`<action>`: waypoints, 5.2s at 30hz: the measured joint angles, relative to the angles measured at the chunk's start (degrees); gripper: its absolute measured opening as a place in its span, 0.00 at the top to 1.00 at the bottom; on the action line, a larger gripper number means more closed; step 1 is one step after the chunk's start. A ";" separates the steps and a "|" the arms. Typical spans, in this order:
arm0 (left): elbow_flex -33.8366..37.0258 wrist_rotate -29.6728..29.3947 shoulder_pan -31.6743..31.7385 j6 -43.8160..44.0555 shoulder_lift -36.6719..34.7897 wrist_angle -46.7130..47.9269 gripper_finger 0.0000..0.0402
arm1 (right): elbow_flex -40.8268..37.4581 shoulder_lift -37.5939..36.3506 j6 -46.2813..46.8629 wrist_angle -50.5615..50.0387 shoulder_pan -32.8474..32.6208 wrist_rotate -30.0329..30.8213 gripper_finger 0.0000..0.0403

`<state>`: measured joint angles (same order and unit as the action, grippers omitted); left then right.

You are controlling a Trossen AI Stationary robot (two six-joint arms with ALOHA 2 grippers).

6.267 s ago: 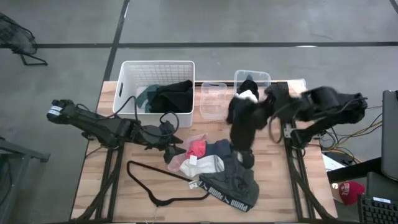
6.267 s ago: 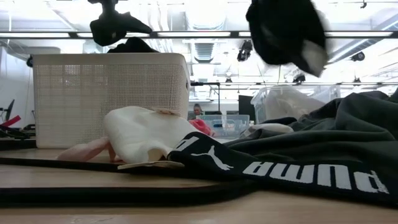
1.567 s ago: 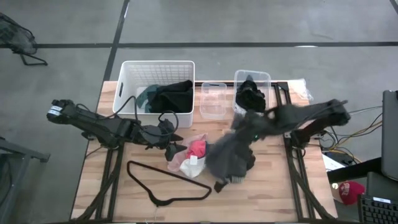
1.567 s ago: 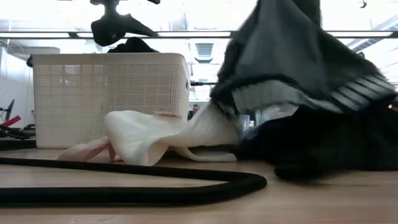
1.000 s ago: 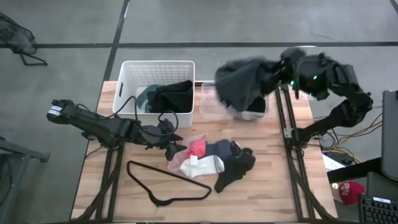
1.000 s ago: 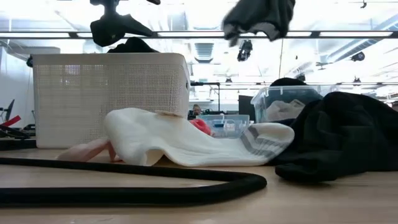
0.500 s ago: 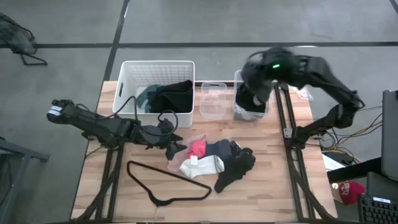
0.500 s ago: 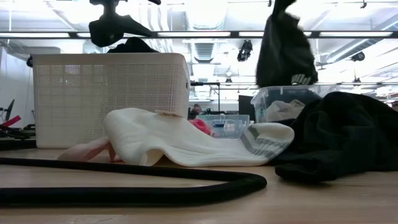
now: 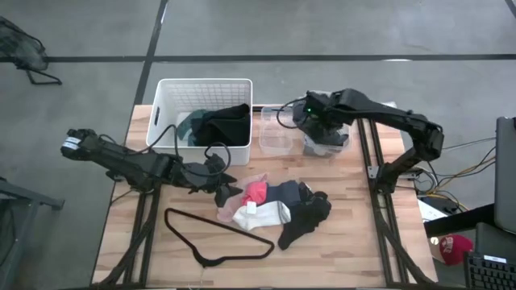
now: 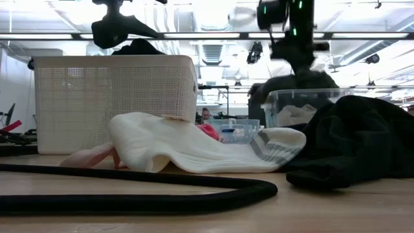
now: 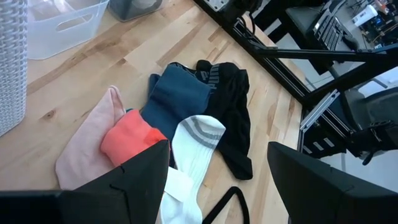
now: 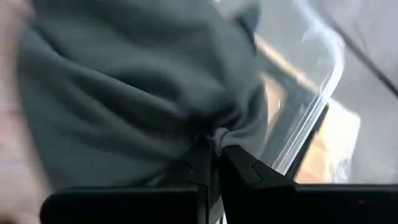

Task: Pick & Place Cloths
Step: Put the gray boxer into the large transparent bin, then put the black boxer into the large transparent bin

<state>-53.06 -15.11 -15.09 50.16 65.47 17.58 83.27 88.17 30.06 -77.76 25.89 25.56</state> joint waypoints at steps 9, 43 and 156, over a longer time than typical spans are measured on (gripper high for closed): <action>0.00 0.10 -0.13 -0.09 0.00 0.01 0.31 | -10.57 5.93 -1.85 1.05 2.74 -7.15 0.97; 0.00 0.12 -0.13 -1.05 0.00 0.03 0.31 | 4.53 -16.17 -5.90 1.44 -16.96 -23.15 0.51; -0.52 0.10 -0.92 -5.64 -0.20 -25.48 0.31 | -7.99 6.92 -11.09 2.68 5.69 -11.97 0.97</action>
<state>-53.58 -15.00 -16.01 44.51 65.28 -7.90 75.27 95.08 18.97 -75.08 31.58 13.59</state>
